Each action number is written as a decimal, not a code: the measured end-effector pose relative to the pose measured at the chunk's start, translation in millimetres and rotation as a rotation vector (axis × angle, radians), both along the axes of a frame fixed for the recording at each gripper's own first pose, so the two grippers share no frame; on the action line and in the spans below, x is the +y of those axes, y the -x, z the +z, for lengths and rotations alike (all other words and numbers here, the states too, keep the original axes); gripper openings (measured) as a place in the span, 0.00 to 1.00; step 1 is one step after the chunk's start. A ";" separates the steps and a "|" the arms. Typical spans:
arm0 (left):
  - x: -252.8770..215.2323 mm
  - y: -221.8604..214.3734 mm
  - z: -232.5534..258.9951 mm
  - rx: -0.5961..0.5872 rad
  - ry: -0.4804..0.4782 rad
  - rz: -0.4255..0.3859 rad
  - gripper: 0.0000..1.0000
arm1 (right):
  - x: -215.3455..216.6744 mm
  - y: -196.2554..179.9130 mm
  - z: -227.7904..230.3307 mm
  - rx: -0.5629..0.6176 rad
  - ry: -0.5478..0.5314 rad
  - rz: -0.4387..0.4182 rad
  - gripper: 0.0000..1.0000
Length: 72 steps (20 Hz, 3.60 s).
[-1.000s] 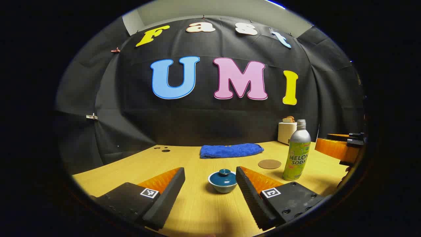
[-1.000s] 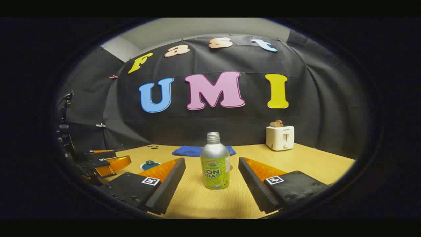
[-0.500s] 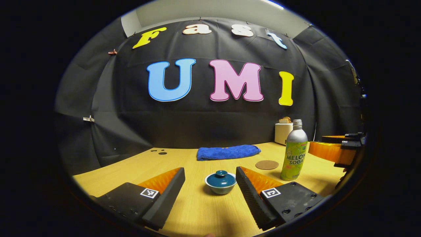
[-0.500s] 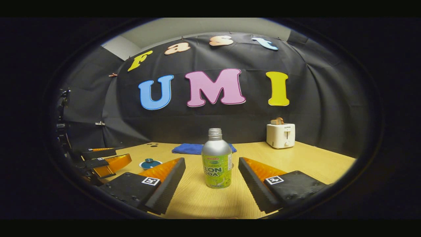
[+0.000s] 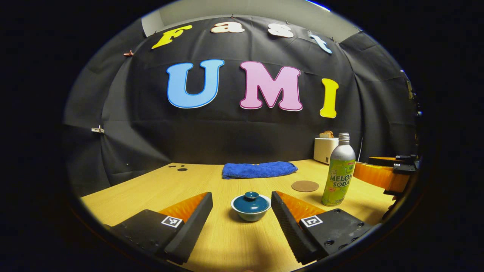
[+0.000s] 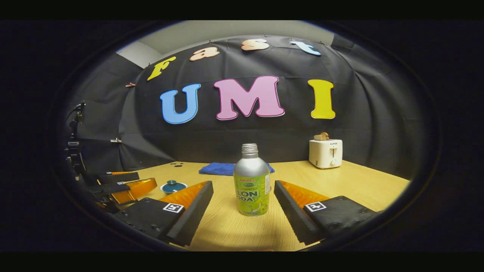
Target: Open the teacup lid with one hand, grasp the water bottle and pour water into the teacup with the other hand; after pouring, place the water bottle on the coaster and then close the teacup lid.
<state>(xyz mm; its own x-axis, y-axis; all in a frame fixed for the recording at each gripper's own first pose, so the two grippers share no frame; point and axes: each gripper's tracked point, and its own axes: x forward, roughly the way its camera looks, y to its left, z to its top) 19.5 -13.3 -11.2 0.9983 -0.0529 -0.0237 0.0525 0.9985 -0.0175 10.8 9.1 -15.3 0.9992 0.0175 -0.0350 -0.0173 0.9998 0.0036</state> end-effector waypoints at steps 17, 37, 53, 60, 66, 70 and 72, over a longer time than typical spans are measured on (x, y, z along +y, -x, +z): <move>-32.0 -82.7 -21.0 0.139 -0.068 -0.099 0.71 | -13.0 -15.3 -12.0 0.047 -0.055 0.004 1.00; -27.9 -75.9 -1.3 0.103 -0.062 -0.053 0.30 | -9.2 -33.5 -21.2 0.070 -0.059 0.042 1.00; 15.7 -42.4 7.4 0.081 -0.046 -0.019 0.30 | -23.8 -93.7 -34.8 0.106 0.057 -0.036 1.00; 28.5 -35.5 6.9 0.079 -0.038 -0.023 0.30 | -13.4 -103.3 -31.3 0.100 0.079 -0.015 0.84; 41.5 -36.6 4.2 0.082 -0.027 -0.013 0.30 | -3.0 -107.3 -23.0 0.113 0.225 0.035 0.81; 50.1 -36.7 5.8 0.073 -0.017 -0.008 0.30 | 4.6 -112.9 -12.6 0.096 0.382 0.070 0.81; 55.7 -35.2 5.6 0.069 -0.014 0.000 0.30 | 9.9 -118.6 -13.3 0.095 0.473 0.094 0.81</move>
